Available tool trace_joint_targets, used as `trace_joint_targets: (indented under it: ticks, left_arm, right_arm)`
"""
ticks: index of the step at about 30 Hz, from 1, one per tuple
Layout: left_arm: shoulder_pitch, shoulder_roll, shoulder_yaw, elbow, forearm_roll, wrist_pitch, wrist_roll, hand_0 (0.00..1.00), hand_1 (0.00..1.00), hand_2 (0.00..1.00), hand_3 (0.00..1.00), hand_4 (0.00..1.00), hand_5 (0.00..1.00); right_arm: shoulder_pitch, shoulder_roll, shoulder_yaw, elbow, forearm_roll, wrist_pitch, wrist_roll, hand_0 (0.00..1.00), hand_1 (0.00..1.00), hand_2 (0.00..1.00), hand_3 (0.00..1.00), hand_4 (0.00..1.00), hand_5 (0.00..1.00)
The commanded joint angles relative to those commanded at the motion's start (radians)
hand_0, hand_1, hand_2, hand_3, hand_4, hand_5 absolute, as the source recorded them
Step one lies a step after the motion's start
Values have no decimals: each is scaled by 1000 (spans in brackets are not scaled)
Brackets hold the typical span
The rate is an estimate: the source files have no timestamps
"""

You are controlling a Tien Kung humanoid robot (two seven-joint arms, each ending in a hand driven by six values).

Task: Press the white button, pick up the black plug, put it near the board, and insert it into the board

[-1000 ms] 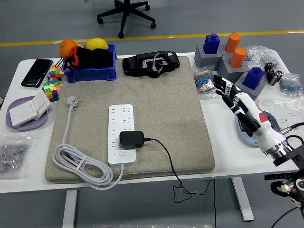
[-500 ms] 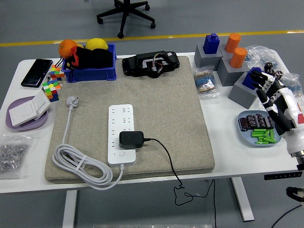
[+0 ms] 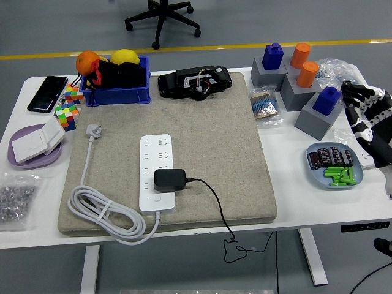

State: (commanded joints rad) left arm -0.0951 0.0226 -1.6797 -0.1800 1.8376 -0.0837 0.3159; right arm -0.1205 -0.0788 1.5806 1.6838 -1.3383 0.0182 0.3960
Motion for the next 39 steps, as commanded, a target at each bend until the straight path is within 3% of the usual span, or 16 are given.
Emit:
trace_joint_targets:
  ticks: [17,28,34,39]
  left_arm:
    - [-10,1,16,0,-34,6,-1,701,670,621,678,495,185]
    - [-24,7,77,0,-95,10,-6,700,670,621,678,495,190]
    - [-30,3,55,0,-63,8,3,700,670,621,679,496,190]
    - [-46,-3,85,0,-94,8,-4,700,670,621,680,497,181]
  right_arm:
    - [9,-8,9,-3,16,-5,14,688,696,660,615,767,372]
    - [58,-27,-5,-5,8,-1,7,684,681,649,611,759,361]
    - [66,-27,-6,-5,10,0,4,687,680,648,610,750,350]
    - [71,-31,-4,-6,8,2,-1,681,678,646,610,743,342]
